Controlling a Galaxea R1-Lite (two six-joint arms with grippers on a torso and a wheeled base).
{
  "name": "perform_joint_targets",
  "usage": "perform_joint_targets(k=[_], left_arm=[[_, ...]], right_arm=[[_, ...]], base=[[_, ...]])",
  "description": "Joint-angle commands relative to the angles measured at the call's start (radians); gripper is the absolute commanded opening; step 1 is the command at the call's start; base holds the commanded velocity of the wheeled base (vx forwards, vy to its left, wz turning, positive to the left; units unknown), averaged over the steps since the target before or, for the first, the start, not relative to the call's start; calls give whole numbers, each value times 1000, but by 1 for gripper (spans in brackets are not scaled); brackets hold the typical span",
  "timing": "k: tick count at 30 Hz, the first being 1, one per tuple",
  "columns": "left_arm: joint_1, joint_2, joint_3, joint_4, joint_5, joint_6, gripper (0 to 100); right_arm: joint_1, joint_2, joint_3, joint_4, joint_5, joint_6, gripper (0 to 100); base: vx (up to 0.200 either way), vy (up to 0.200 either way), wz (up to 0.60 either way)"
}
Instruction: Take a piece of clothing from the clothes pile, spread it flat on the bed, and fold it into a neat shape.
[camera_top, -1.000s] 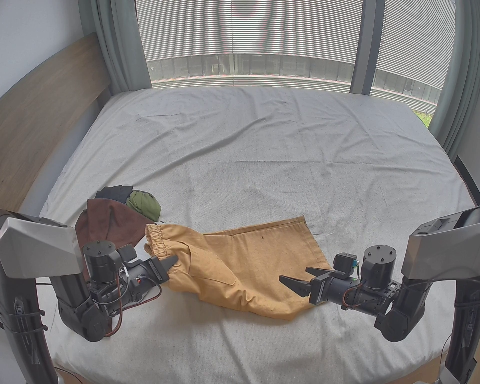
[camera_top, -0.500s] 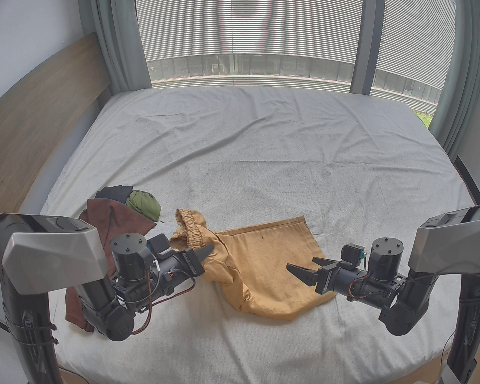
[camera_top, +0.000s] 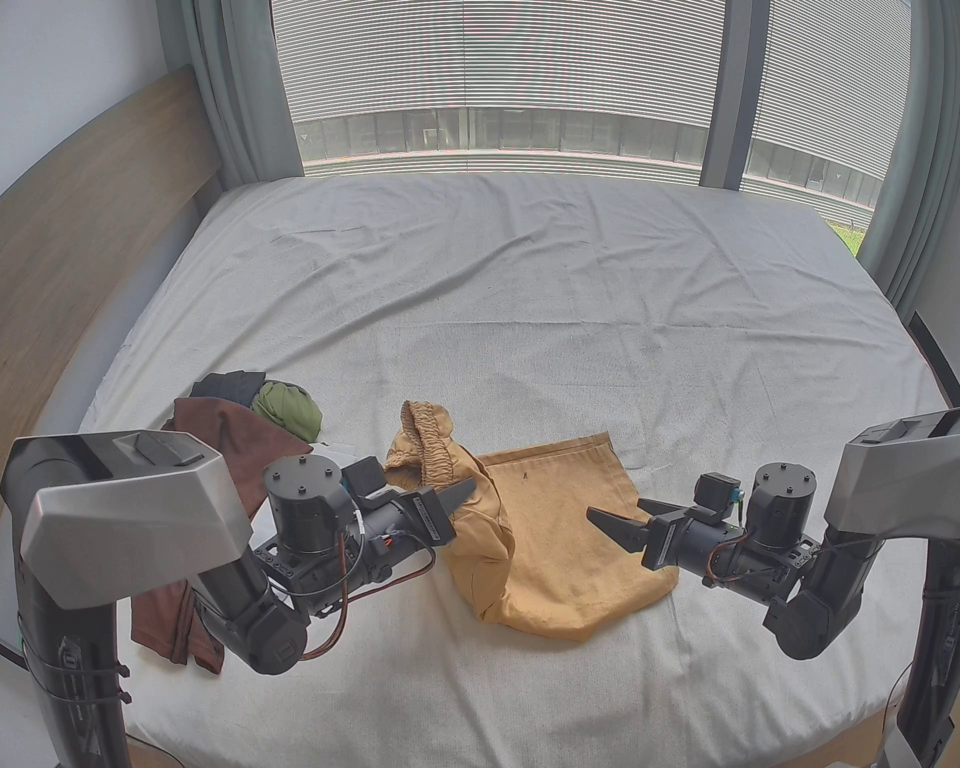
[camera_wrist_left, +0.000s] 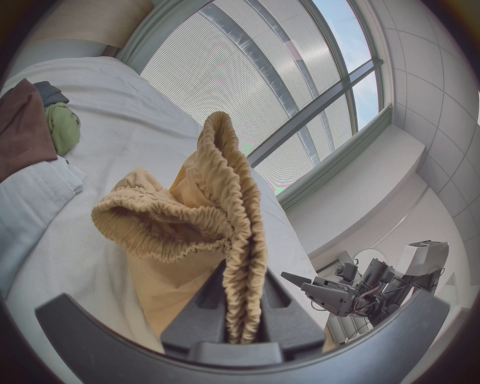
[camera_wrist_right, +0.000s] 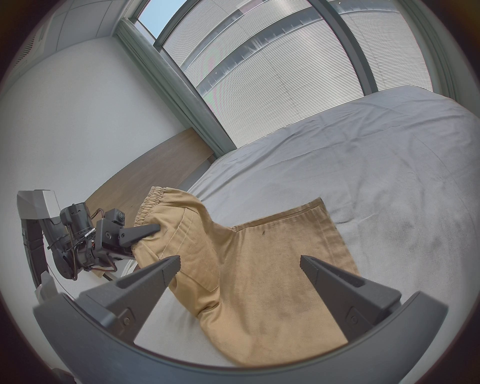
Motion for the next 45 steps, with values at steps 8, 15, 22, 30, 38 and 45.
perform_joint_targets(k=[8,15,22,30,38,45], left_arm=[[-64,28,-119,70,14,-5,0],[-80,30,-168,130,14,-29,0],[-100,63,-210,162,14,-40,0],[-142,100,-277,213,15,-40,0],[-165,118,-305,243,21,-40,0],[-182,128,-363,299,21,-40,0]], right_arm=[[-62,-38,-20,2,3,25,100],[-80,-41,-30,3,3,37,100],[-94,-43,-37,5,3,42,100],[-115,-58,-45,8,5,52,100],[-125,-60,-57,8,5,57,100],[-140,-61,-66,8,5,59,100]], base=[[0,0,0],[0,0,0],[0,0,0],[0,0,0],[0,0,0],[0,0,0]])
